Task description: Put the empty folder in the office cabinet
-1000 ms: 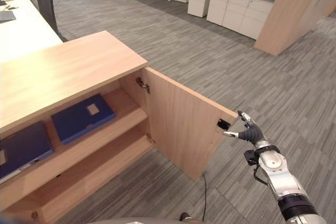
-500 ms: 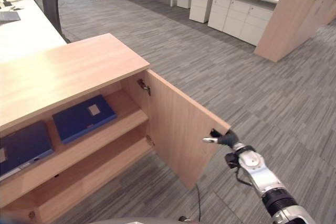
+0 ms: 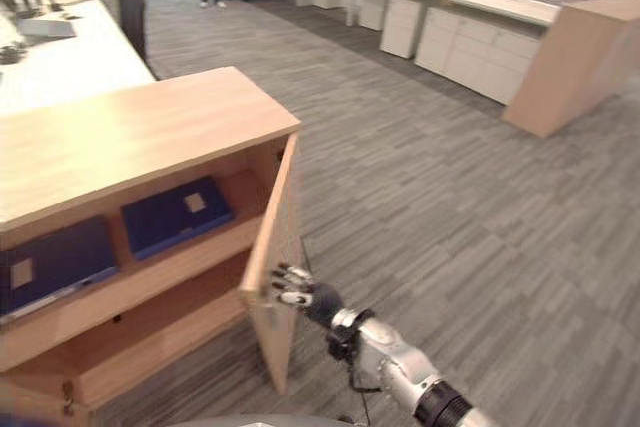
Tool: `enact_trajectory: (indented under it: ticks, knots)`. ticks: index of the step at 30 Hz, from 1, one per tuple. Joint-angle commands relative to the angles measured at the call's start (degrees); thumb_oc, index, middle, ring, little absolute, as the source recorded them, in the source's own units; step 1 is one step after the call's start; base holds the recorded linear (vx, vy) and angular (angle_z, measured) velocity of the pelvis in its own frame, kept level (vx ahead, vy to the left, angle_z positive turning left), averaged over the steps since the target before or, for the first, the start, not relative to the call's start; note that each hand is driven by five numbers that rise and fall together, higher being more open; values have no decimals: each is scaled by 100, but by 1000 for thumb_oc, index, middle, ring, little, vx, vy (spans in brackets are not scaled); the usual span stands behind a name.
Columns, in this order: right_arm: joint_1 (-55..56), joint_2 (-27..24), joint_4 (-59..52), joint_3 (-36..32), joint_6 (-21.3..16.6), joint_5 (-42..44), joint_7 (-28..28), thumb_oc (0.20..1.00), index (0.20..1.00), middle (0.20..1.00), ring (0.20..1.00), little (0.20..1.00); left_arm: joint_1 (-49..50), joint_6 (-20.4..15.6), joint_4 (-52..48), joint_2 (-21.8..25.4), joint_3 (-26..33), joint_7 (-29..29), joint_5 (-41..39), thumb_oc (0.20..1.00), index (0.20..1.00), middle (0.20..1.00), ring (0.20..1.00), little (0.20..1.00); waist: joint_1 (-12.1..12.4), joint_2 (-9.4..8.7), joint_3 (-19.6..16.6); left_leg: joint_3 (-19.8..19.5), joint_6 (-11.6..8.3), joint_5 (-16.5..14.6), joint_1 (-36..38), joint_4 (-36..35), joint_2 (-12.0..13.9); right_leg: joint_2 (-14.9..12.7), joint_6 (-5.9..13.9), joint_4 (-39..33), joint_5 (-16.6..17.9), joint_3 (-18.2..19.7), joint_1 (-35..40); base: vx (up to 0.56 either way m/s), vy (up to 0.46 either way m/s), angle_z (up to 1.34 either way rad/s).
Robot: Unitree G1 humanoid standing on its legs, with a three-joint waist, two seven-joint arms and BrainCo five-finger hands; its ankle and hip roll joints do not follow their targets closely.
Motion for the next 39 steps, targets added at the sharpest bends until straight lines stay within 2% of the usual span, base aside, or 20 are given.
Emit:
enact_trajectory:
  ticks: [1,5,13,17,18,20,21,22,23,25,26,27,29,32,33,35,38,39]
  knots:
    - [-350,807,-194,-12,-185,693,293,1000,1000,1000,1000,1000,-126,10,289,306,-209,184,-110,1000,1000,1000,1000,1000,198,-292,229,49,-117,747,-566,286,46,11,73,155,-1208,-38,228,-7,-10,29]
    - [-222,689,-162,84,-178,679,354,1000,1000,1000,1000,1000,-106,-3,309,339,-159,189,-181,1000,1000,1000,1000,1000,254,-288,223,-19,-130,786,-620,274,73,47,51,154,-1228,-70,208,3,-24,22]
    - [223,528,76,-298,-127,865,384,1000,1000,1000,1000,1000,-82,-39,447,365,17,174,-281,1000,1000,1000,1000,1000,295,-268,290,-122,-143,884,-734,292,77,38,62,141,-1203,-154,184,7,-16,0]
    - [483,446,261,-621,-78,973,376,1000,1000,1000,1000,1000,-209,-87,387,411,-8,265,-362,1000,1000,1000,1000,1000,288,-283,445,-138,-195,1062,-1124,739,121,-32,43,201,-1203,-352,156,-66,-31,19]
    - [571,376,328,-784,-122,1020,323,1000,1000,1000,1000,1000,-269,-90,348,420,-20,306,-407,1000,1000,1000,1000,1000,254,-307,528,52,-187,1129,-1219,959,193,-78,13,228,-1200,-477,125,-101,-27,43]
    - [680,357,436,-971,-107,1070,230,1000,1000,1000,1000,1000,-304,-88,349,404,-27,297,-505,1000,1000,1000,1000,1000,224,-346,578,262,-94,956,-1311,1333,238,-159,-12,227,-1198,-614,76,-97,-16,46]
    - [740,364,526,-1059,-70,1064,195,1000,1000,1000,1000,1000,-310,-91,376,403,-14,270,-564,1000,1000,1000,1000,1000,215,-380,597,266,-27,727,-1329,1528,205,-221,3,231,-1172,-681,76,-67,52,60]
    - [863,346,852,-1205,2,1018,138,1000,1000,1000,1000,1000,-316,-124,405,389,8,230,-645,1000,1000,1000,1000,1000,196,-426,614,295,49,355,-1233,1667,125,-369,52,264,-1122,-819,53,-44,60,56]
    - [860,352,863,-1209,0,1015,145,1000,1000,1000,1000,1000,-317,-126,406,390,5,230,-646,1000,1000,1000,1000,1000,192,-425,615,287,56,340,-1239,1681,122,-374,59,269,-1124,-827,55,-46,82,39]
    - [944,314,1188,-1375,-13,790,19,1000,1000,1000,1000,1000,-353,-115,420,356,-11,211,-665,1000,1000,1000,1000,1000,136,-431,590,370,76,93,-1056,1631,74,-496,114,301,-1096,-969,0,-49,108,51]
    - [1001,369,1754,-1619,48,423,-209,1000,1000,1000,1000,1000,-388,-116,429,303,-23,191,-730,1000,1000,1000,1000,1000,65,-436,546,524,66,-57,-812,1537,38,-613,168,314,-1039,-1157,-94,-54,117,56]
    - [992,381,1773,-1627,45,411,-200,1000,1000,1000,1000,1000,-392,-116,430,306,-27,191,-731,1000,1000,1000,1000,1000,66,-441,551,525,68,-53,-803,1524,30,-619,174,317,-1038,-1161,-90,-48,119,37]
    - [943,619,3188,-2206,145,-256,-684,1000,1000,1000,1000,1000,-478,-108,445,168,-107,162,-853,1000,1000,1000,1000,1000,-56,-459,418,802,60,-315,-564,1301,-133,-805,271,261,-890,-1540,-180,-28,155,31]
    - [641,840,4722,-2936,208,-909,-1123,1000,1000,1000,1000,1000,-505,-58,573,-7,-222,140,-913,1000,1000,1000,1000,1000,-143,-350,258,900,110,-331,-450,649,-431,-954,417,168,-621,-1741,-175,-1,204,94]
    - [598,849,4779,-2964,191,-931,-1102,1000,1000,1000,1000,1000,-524,-60,577,-9,-233,143,-917,1000,1000,1000,1000,1000,-138,-352,265,900,121,-314,-440,605,-455,-967,430,166,-607,-1749,-179,38,272,115]
    - [362,835,6039,-3548,179,-1769,-1489,1000,1000,1000,1000,1000,-583,-48,725,-92,-294,123,-908,1000,1000,1000,1000,1000,-123,-283,95,692,248,-277,-352,66,-775,-1181,567,152,-409,-1840,-182,39,298,95]
    - [256,778,6683,-3920,239,-2596,-1752,1000,1000,1000,1000,1000,-717,8,786,-83,-383,131,-871,1000,1000,1000,1000,1000,-60,-215,-40,395,435,-166,-299,-492,-1203,-1500,729,285,-311,-1989,-136,69,308,66]
    - [281,755,6768,-4131,248,-2778,-1883,1000,1000,1000,1000,1000,-769,31,801,-75,-380,123,-825,1000,1000,1000,1000,1000,-8,-166,-63,198,530,-185,-324,-613,-1423,-1752,802,490,-284,-2124,-79,79,356,78]
